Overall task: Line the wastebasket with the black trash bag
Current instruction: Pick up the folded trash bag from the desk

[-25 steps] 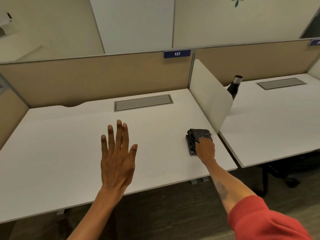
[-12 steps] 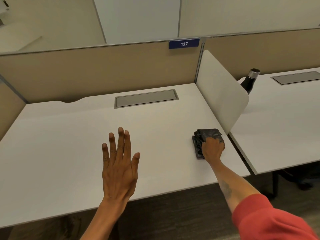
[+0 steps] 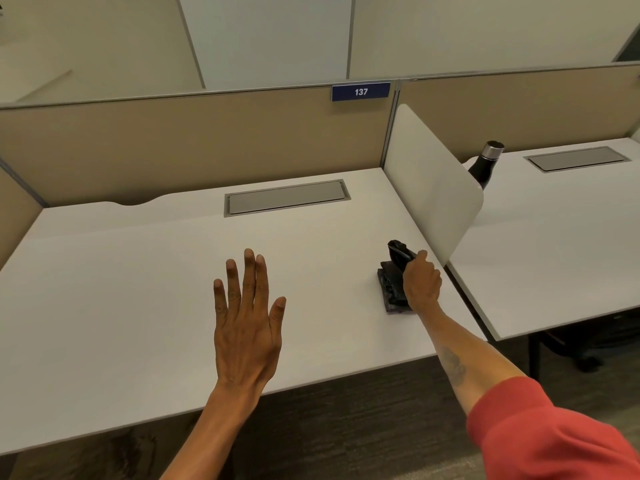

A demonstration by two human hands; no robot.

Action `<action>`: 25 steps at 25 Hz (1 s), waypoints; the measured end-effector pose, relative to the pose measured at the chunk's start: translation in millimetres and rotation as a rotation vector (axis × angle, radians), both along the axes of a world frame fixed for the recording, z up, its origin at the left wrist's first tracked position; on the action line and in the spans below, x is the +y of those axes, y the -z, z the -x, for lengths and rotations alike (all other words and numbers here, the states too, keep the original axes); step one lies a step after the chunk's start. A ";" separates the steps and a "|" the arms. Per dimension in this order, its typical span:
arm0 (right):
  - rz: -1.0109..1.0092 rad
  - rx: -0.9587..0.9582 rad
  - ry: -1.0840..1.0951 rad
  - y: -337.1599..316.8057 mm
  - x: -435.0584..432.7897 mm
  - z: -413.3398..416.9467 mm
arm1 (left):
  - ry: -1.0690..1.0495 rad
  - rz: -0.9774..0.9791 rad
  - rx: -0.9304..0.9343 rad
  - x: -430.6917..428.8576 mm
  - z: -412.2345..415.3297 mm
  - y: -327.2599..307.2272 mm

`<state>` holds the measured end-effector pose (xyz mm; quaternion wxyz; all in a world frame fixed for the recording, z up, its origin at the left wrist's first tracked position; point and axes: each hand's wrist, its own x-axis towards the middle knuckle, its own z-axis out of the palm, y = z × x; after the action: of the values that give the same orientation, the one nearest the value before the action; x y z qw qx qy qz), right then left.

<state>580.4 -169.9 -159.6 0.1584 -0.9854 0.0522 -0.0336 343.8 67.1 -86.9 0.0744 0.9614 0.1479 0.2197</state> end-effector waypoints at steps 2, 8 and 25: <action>0.030 -0.015 -0.005 -12.2 -2.3 9.4 | 0.016 0.002 -0.008 -2.1 4.3 -6.0; 0.057 -0.090 -0.034 -54.3 -7.6 66.8 | 0.059 0.003 -0.041 -8.6 45.4 -30.7; -0.359 0.058 -0.039 -125.0 25.5 368.2 | 0.195 0.016 -0.067 -8.3 279.7 -65.7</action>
<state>212.2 -144.4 -34.6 0.3307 -0.9428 0.0427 0.0076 64.2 58.8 -21.1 0.1079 0.9627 0.0528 0.2425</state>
